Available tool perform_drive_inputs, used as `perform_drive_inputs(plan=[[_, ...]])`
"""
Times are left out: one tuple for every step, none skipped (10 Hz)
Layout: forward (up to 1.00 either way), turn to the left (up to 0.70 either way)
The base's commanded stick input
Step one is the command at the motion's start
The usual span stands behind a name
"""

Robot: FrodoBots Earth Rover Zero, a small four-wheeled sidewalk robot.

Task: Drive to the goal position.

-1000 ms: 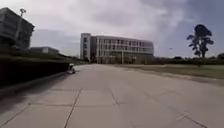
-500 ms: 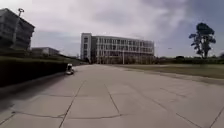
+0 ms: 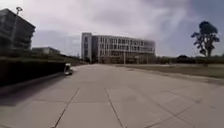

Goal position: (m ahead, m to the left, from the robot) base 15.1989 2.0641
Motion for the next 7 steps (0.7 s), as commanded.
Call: perform_drive_inputs(plan=[[0.70, 0.00], [0.70, 0.00], [0.70, 0.00], [0.70, 0.00], [0.70, 0.00], [0.70, 0.00], [0.70, 0.00]])
